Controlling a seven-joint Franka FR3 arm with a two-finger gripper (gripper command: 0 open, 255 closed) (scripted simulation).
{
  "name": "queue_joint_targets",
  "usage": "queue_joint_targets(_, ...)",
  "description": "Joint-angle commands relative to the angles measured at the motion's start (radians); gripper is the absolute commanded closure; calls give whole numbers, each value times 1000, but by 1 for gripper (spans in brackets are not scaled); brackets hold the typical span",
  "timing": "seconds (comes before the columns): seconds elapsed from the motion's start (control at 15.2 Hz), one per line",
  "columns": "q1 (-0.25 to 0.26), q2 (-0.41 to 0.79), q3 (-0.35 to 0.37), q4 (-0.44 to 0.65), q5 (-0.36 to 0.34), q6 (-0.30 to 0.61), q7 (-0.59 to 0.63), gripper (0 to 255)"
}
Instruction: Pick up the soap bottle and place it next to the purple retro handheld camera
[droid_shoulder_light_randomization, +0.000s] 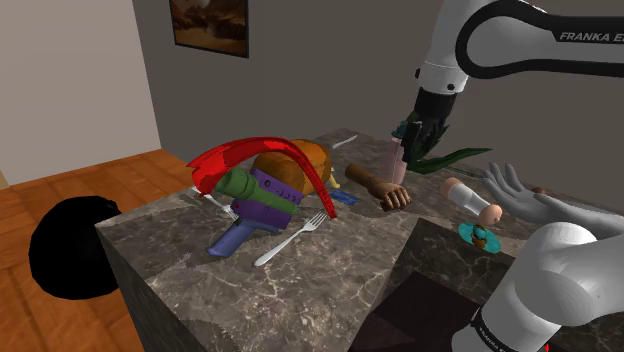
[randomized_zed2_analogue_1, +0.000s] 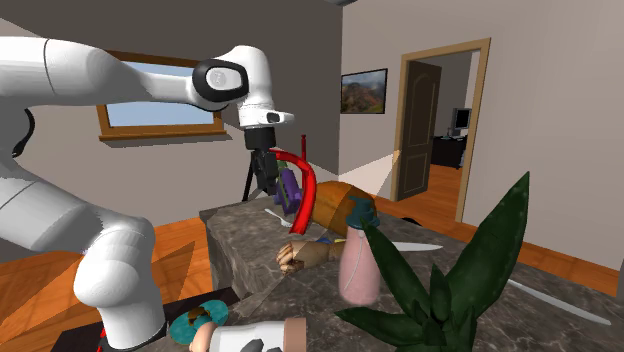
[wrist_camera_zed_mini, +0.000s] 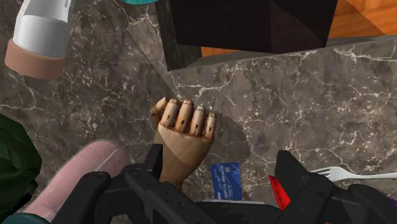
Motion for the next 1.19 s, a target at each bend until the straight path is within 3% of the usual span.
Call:
queue_joint_targets(0.0, 0, 0, 0, 0, 0, 0, 0, 0)
queue_joint_targets(0.59, -32, 117, -232, 48, -64, 175, -276, 0)
queue_joint_targets(1.12, -11, 316, -441, 193, -18, 301, -538, 0)
